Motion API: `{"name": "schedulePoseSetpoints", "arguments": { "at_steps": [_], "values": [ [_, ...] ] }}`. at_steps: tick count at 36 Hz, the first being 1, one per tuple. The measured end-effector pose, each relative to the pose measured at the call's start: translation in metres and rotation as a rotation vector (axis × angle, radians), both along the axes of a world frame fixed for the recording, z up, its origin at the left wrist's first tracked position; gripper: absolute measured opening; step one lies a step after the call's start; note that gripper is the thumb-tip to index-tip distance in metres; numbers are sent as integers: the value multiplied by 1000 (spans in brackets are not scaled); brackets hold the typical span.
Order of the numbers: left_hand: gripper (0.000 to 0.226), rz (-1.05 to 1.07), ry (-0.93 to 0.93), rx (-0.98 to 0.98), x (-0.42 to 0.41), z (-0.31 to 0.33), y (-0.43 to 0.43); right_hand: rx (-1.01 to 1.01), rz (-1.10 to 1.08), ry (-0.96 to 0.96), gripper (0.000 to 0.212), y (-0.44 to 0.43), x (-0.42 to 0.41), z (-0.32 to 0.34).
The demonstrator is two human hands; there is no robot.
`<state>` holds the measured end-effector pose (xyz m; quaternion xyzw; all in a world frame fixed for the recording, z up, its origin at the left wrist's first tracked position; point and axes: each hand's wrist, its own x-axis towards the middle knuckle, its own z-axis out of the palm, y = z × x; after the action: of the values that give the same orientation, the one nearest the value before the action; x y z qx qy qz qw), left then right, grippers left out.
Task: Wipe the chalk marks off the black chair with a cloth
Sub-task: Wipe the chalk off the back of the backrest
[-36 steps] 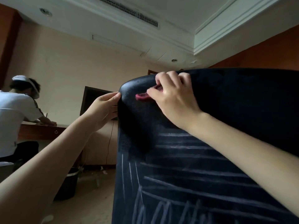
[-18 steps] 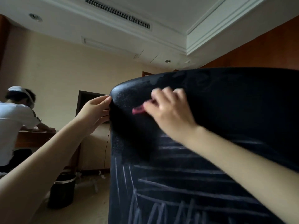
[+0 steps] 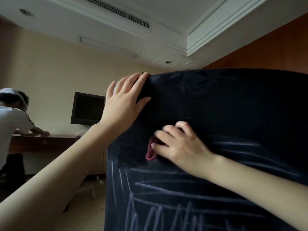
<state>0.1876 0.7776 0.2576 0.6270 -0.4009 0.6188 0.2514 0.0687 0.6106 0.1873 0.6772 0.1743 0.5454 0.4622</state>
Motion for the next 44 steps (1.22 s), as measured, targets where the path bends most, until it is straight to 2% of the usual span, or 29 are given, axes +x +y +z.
{"name": "schedulePoseSetpoints", "arguments": {
  "at_steps": [4,9,12,16,19,22,25,29,31,33,39,44],
  "values": [
    [66,-26,42,-13,6,-3,2,6,-19,8,44,-44,-50,7],
    [67,-64,64,-11,8,0,-1,40,-183,6,47,-120,-141,18],
    [67,-65,63,-40,5,2,0,57,-180,-14,46,-134,-160,22],
    [60,-75,67,-74,2,4,0,37,-50,-8,31,-111,-118,31],
    [57,-73,71,-81,2,3,1,-21,61,7,38,-72,-76,38],
    [58,-81,81,-91,2,2,2,-90,145,-2,27,-30,-32,35],
    [60,-98,103,-94,3,2,5,-54,216,52,26,17,15,28],
    [63,-115,112,-79,7,3,10,-42,176,201,9,61,58,13],
    [66,-125,117,-56,10,4,13,-55,137,212,7,58,60,12],
    [68,-128,130,-31,11,6,16,-19,163,191,9,44,44,13],
    [60,-124,141,-24,8,7,16,54,71,102,40,-37,-51,5],
    [60,-130,120,-7,2,8,12,96,-2,70,19,-108,-119,5]
  ]
}}
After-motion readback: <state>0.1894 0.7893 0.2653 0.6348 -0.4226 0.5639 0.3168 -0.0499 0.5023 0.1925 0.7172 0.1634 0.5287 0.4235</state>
